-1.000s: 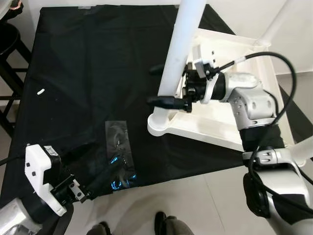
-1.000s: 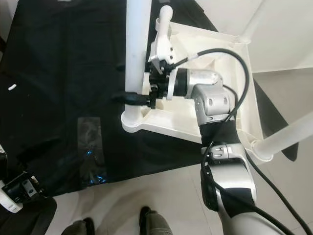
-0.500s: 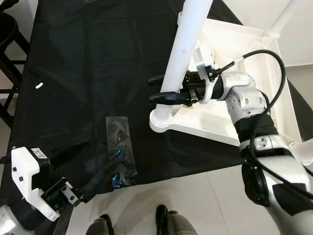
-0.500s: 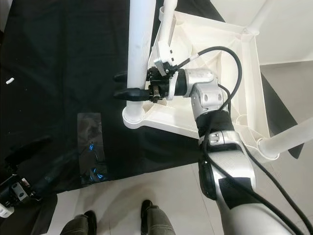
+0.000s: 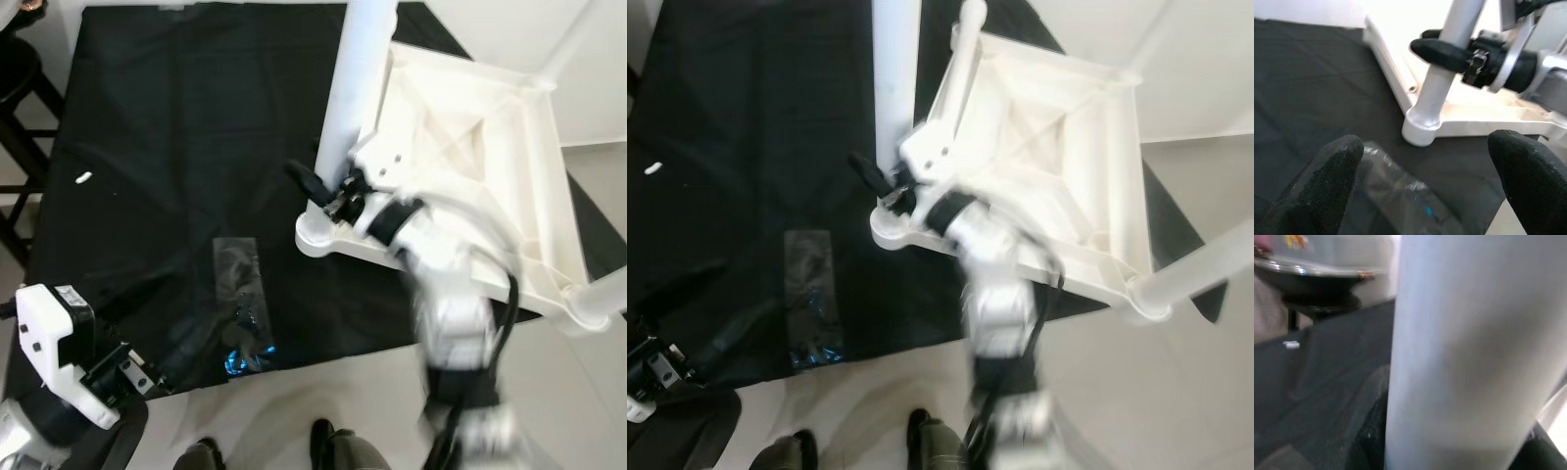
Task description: Building children table
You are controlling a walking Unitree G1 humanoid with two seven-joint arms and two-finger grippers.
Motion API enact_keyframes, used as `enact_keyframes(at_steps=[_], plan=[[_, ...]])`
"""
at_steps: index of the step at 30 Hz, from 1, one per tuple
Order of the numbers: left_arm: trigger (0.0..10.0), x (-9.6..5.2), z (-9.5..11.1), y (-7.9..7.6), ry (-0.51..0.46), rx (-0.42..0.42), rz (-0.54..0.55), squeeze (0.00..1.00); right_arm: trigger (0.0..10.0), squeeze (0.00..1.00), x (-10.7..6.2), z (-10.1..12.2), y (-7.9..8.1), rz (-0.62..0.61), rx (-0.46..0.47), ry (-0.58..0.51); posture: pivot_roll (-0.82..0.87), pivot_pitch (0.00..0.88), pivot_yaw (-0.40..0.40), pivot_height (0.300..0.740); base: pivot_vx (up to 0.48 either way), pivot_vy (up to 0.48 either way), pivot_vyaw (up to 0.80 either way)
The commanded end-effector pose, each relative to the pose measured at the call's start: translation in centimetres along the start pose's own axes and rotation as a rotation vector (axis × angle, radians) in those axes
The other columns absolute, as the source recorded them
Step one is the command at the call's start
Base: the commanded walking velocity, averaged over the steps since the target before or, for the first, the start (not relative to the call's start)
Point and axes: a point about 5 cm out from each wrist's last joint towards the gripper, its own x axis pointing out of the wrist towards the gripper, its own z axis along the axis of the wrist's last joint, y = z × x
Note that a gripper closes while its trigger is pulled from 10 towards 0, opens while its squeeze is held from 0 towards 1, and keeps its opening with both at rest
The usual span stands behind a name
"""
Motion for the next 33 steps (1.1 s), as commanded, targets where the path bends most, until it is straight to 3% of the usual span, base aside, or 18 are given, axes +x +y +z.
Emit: enact_keyframes(at_steps=[1,3,9,10,11,13,14,15,16,19,21,22,23,24,25,28,31,33], plan=[[10.0,0.1,-0.5,0.1,0.016,-0.01,-0.006,0.0,0.0,0.0,-1.3,-4.0,1.1,-0.087,-0.011,0.217,0.07,0.293,-0.108,0.74,0.0,0.0,0.0],[10.0,0.4,-0.7,0.2,0.017,-0.013,-0.012,0.0,0.0,0.0,-0.3,-4.2,2.4,-0.083,0.039,0.21,0.07,0.283,-0.11,0.74,0.0,0.0,0.0],[10.0,0.7,-0.9,0.3,0.014,-0.016,-0.019,0.0,0.3,0.0,0.5,-4.5,3.2,-0.109,0.114,0.226,0.07,0.271,-0.117,0.74,0.0,0.0,0.0],[10.0,0.7,-1.0,0.3,0.012,-0.017,-0.016,0.0,7.9,0.0,0.5,-4.4,3.2,-0.111,0.13,0.23,0.07,0.271,-0.12,0.74,0.0,0.0,0.0],[10.0,0.7,-1.0,0.3,0.01,-0.017,-0.013,0.0,10.0,0.0,0.3,-4.1,3.4,-0.123,0.141,0.245,0.07,0.271,-0.12,0.74,0.0,0.0,0.0],[10.0,0.7,-1.0,0.3,0.008,-0.017,-0.012,0.0,10.0,0.0,0.3,-3.8,3.6,-0.106,0.163,0.238,0.07,0.273,-0.12,0.74,0.0,0.0,0.0],[10.0,0.7,-1.0,0.3,0.008,-0.017,-0.011,0.0,10.0,0.76,0.4,-3.3,3.6,-0.067,0.201,0.211,0.07,0.274,-0.119,0.74,0.0,0.0,0.0],[10.0,0.7,-1.0,0.3,0.008,-0.017,-0.011,0.0,10.0,0.76,0.4,-3.3,3.6,-0.067,0.201,0.211,0.07,0.274,-0.119,0.74,0.0,0.0,0.0],[10.0,0.8,-1.0,0.3,0.008,-0.017,-0.013,0.0,10.0,1.0,0.4,-2.8,3.8,-0.018,0.225,0.19,0.07,0.274,-0.119,0.74,0.0,0.0,0.0],[10.0,0.8,-1.0,0.3,0.011,-0.017,-0.017,0.0,10.0,1.0,0.9,-2.0,3.1,0.073,0.251,0.132,0.07,0.277,-0.117,0.74,0.0,0.0,0.0],[10.0,0.8,-1.0,0.3,0.012,-0.017,-0.019,0.0,10.0,1.0,1.2,-1.9,2.3,0.153,0.213,0.11,0.07,0.282,-0.12,0.74,0.0,0.0,0.0],[10.0,0.7,-1.0,0.2,0.013,-0.017,-0.021,0.0,10.0,0.7,1.8,-2.1,0.8,0.294,0.177,0.109,0.07,0.282,-0.12,0.74,0.0,0.0,0.0],[10.0,0.7,-1.0,0.2,0.013,-0.017,-0.021,0.0,10.0,0.7,1.8,-2.1,0.8,0.294,0.177,0.109,0.07,0.282,-0.12,0.74,0.0,0.0,0.0],[10.0,0.7,-1.0,0.2,0.014,-0.016,-0.02,0.0,10.0,0.0,2.2,-2.0,-0.3,0.375,0.138,0.099,0.08,0.286,-0.123,0.74,0.0,0.0,0.0],[10.0,0.7,-1.0,0.2,0.014,-0.016,-0.02,0.0,10.0,0.0,2.2,-2.0,-0.3,0.375,0.138,0.099,0.08,0.286,-0.123,0.74,0.0,0.0,0.0],[10.0,0.5,-0.9,0.0,0.017,-0.01,-0.015,0.0,10.0,0.0,2.5,-1.3,-2.7,0.662,0.063,0.051,0.09,0.294,-0.129,0.74,0.0,0.0,0.0],[10.0,0.3,-0.7,-0.2,0.023,-0.004,-0.013,0.0,10.0,0.0,3.0,-0.9,-3.8,0.796,0.022,0.029,0.11,0.31,-0.129,0.74,0.0,0.0,0.0],[10.0,0.3,-0.7,-0.2,0.024,-0.004,-0.013,0.0,10.0,0.0,3.2,-0.7,-4.0,0.817,0.019,0.023,0.11,0.31,-0.129,0.74,0.0,0.0,0.0]])
